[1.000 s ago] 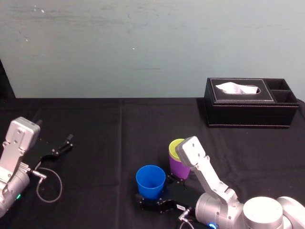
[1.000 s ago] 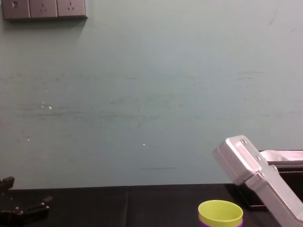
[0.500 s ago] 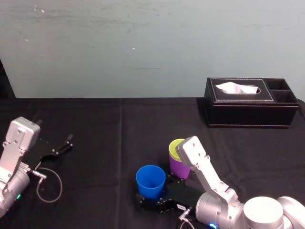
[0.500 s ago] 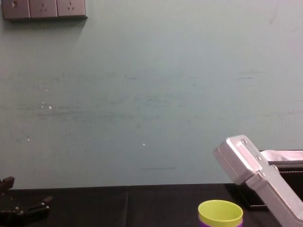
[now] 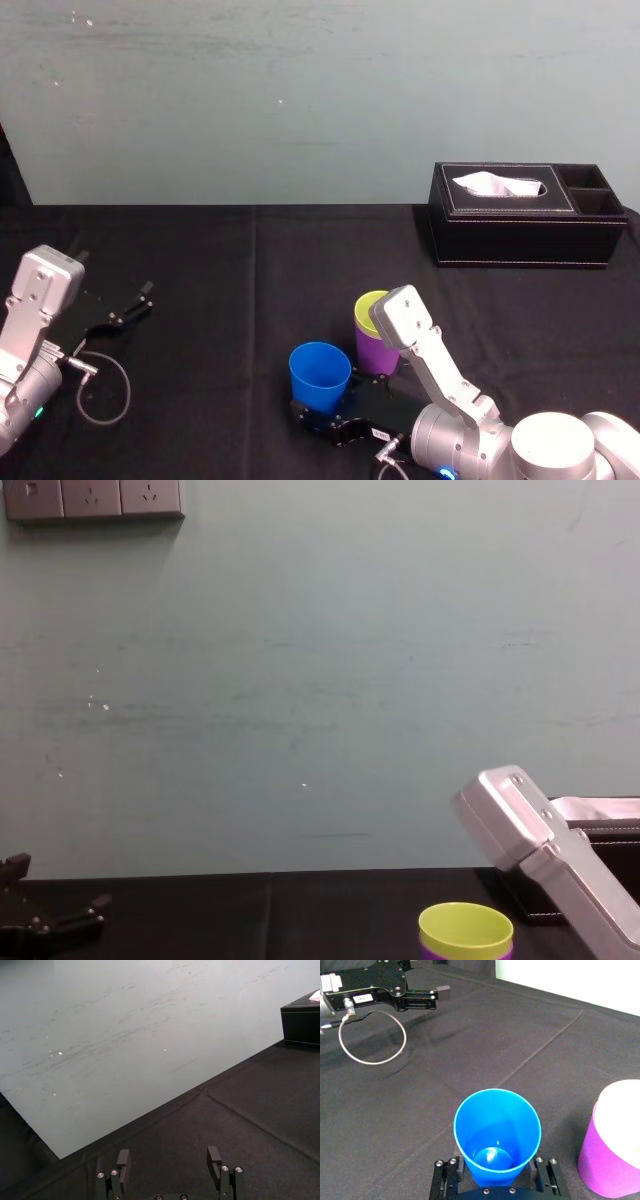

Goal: Stack the three plastic cups sequentially using one hand.

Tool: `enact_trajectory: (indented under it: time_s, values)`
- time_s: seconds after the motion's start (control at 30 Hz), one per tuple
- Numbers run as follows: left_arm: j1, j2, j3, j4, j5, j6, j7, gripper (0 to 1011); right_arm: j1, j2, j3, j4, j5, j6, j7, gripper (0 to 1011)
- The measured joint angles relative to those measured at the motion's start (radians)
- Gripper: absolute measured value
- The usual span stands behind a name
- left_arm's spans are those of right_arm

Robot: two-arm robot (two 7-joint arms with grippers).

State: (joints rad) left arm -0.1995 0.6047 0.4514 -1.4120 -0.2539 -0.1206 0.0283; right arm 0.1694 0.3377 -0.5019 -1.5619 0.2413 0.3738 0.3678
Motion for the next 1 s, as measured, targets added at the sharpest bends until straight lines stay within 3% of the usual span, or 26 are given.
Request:
enact_trajectory:
  time_s: [0.27, 0.5, 0.77, 1.0]
  values:
    - [0.000, 0.000, 0.000, 0.000, 0.000, 0.000, 0.000, 1000, -0.009, 0.016, 0.007, -0.047, -0.012, 0.010, -0.002, 696]
    - [0.000, 0.000, 0.000, 0.000, 0.000, 0.000, 0.000, 1000, -0.009, 0.045, 0.031, -0.148, -0.016, 0.066, -0.002, 696]
    - [0.000, 0.000, 0.000, 0.000, 0.000, 0.000, 0.000, 1000, 0.012, 0.070, 0.068, -0.237, 0.015, 0.136, 0.011, 696]
    - [0.000, 0.000, 0.000, 0.000, 0.000, 0.000, 0.000, 1000, 0.037, 0.080, 0.097, -0.264, 0.041, 0.166, 0.006, 696]
